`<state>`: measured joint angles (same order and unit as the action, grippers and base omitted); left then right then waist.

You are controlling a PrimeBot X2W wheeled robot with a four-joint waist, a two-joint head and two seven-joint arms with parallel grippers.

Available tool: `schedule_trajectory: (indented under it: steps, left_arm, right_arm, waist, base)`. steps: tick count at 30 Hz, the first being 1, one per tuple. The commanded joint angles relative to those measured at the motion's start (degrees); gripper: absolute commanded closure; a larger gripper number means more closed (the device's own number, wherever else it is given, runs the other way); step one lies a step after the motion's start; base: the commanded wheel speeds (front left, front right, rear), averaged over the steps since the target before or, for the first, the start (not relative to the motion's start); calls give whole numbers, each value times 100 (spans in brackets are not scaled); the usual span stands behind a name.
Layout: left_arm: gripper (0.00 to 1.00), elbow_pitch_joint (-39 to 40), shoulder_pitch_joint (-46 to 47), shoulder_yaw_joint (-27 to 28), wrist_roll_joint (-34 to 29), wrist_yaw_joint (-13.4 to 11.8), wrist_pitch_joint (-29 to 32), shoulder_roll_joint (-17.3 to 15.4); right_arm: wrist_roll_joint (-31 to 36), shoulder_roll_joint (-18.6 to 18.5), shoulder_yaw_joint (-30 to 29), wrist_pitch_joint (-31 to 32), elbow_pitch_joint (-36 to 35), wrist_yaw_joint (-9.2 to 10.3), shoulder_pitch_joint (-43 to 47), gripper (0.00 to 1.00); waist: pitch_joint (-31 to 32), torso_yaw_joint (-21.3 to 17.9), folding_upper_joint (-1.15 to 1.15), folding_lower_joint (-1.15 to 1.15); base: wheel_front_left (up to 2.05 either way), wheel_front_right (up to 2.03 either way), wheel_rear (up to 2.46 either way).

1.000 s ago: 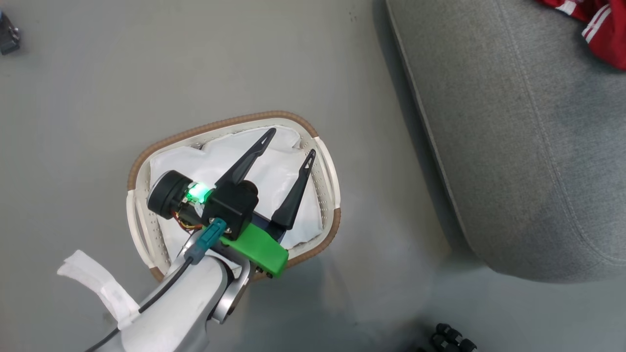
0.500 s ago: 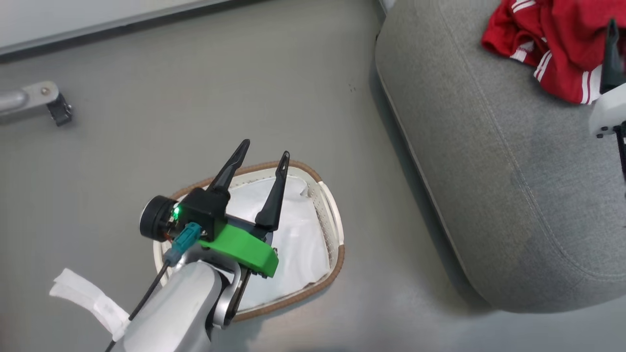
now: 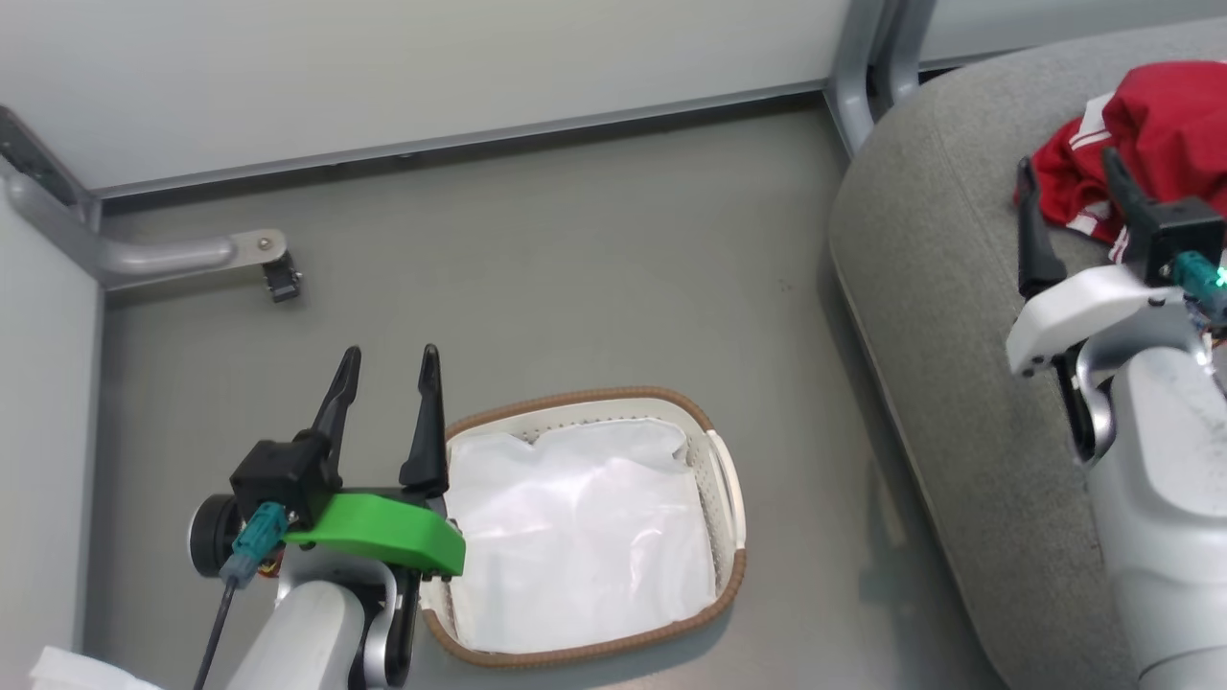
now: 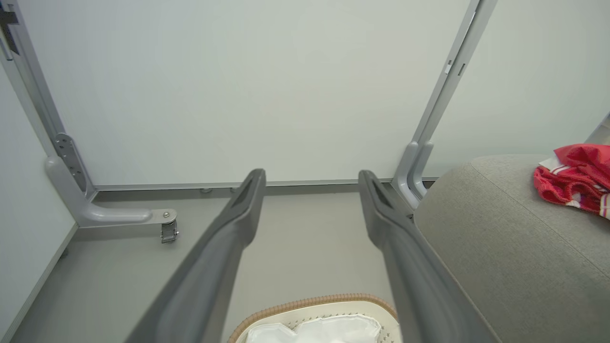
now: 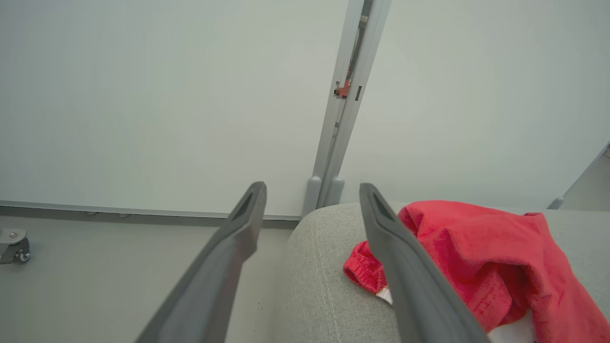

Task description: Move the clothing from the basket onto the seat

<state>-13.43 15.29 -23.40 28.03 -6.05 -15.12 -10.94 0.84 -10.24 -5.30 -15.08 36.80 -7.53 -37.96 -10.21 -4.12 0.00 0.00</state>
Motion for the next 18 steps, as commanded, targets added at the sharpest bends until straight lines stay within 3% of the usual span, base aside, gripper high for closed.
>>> schedule_trajectory:
  steps: [1,10,18]
  left_arm:
    - [0,-54,-178,104,-59,39,-2,59]
    - [0,-333,-878,771,-204,233,-3,325]
    - [0,-348,-1356,1183,-394,408,-3,496]
  right_arm:
    - [-62,79,22,-11,-72,8,250,0]
    - [-353,605,144,-13,-689,8,1474,0]
    - [-689,729,310,-13,-1377,8,2446,0]
  waist:
    - [383,395,0,0]
    - [703,686,0,0]
    - [943,776,0,0]
  base:
    - [0,0,0]
    - [0,0,0]
    - [0,0,0]
